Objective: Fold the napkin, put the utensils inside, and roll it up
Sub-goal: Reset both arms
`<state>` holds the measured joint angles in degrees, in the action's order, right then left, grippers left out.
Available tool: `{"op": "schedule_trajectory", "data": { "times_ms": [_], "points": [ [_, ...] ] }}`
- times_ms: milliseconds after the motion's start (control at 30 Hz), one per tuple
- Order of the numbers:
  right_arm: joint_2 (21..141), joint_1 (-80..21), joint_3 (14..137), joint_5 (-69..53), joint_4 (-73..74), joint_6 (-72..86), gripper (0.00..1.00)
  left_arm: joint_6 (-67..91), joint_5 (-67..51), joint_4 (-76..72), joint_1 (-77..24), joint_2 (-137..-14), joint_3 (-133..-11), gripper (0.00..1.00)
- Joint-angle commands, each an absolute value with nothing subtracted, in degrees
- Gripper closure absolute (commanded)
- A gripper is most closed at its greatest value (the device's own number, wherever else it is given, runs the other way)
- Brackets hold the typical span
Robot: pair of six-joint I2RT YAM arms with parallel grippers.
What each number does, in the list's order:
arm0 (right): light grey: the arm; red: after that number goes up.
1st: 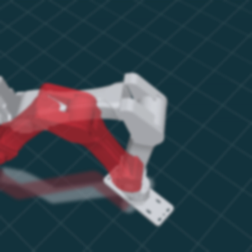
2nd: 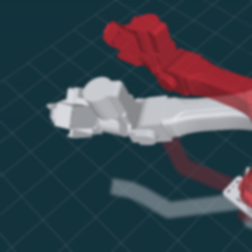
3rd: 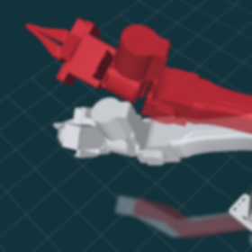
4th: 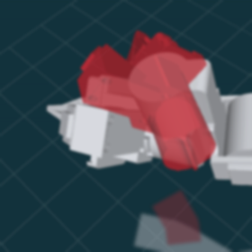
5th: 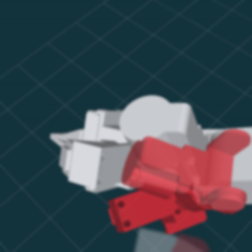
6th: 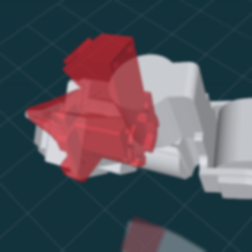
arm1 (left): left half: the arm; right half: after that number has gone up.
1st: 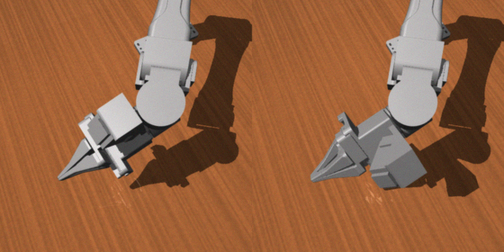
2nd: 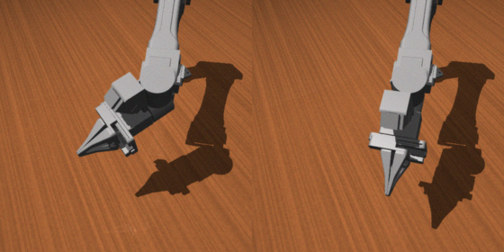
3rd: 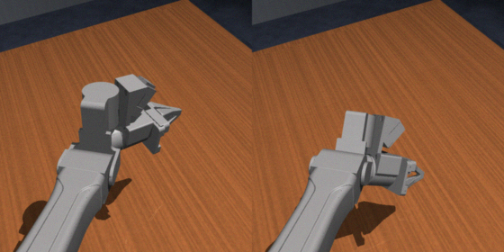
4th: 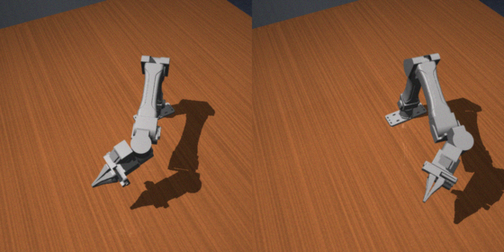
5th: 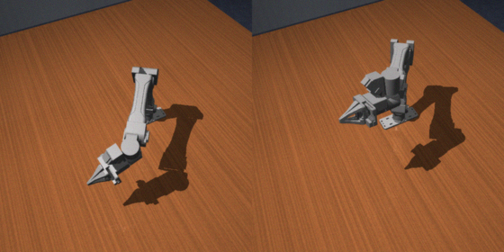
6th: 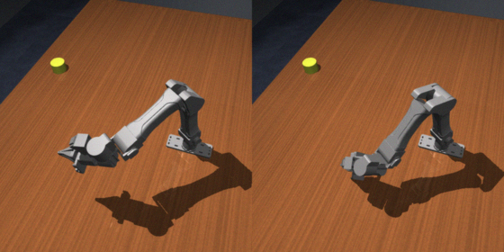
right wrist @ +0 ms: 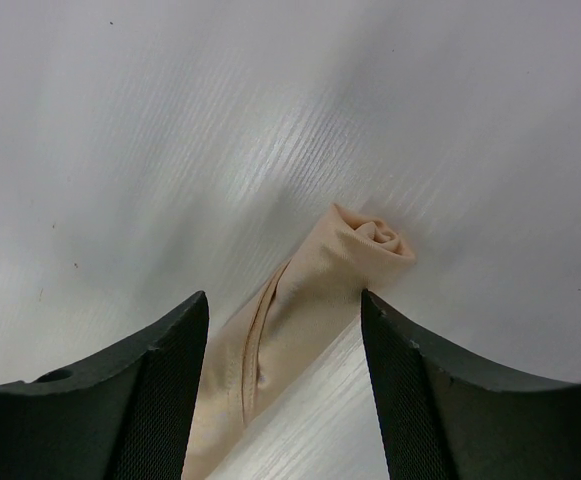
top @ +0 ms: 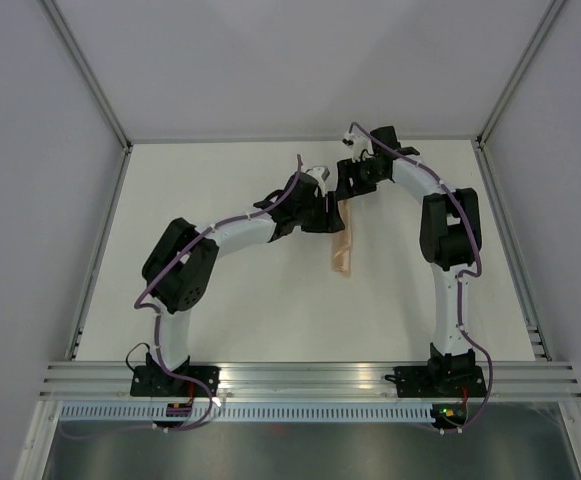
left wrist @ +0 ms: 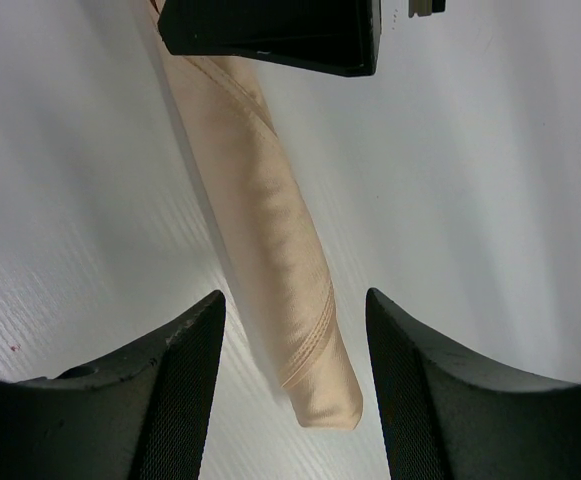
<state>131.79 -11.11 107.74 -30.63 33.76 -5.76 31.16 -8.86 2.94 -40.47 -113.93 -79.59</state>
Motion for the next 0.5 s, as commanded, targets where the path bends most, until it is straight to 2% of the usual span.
{"op": "schedule_trajectory", "data": {
  "times_ms": [0,267,467],
  "points": [
    [127.71,-10.55,110.65,-31.64,32.61,-3.78,0.32,30.32,-10.64,3.07,-39.82,-111.45,-82.53,0.36],
    [124.37,-8.27,110.39,-34.18,31.99,-2.2,0.32,28.92,-10.2,3.25,-38.76,-108.73,-81.48,0.36],
    [112.54,-1.94,104.61,-39.46,28.75,1.39,0.32,25.14,-9.24,5.97,-37.27,-99.95,-78.67,0.36]
  ]
}}
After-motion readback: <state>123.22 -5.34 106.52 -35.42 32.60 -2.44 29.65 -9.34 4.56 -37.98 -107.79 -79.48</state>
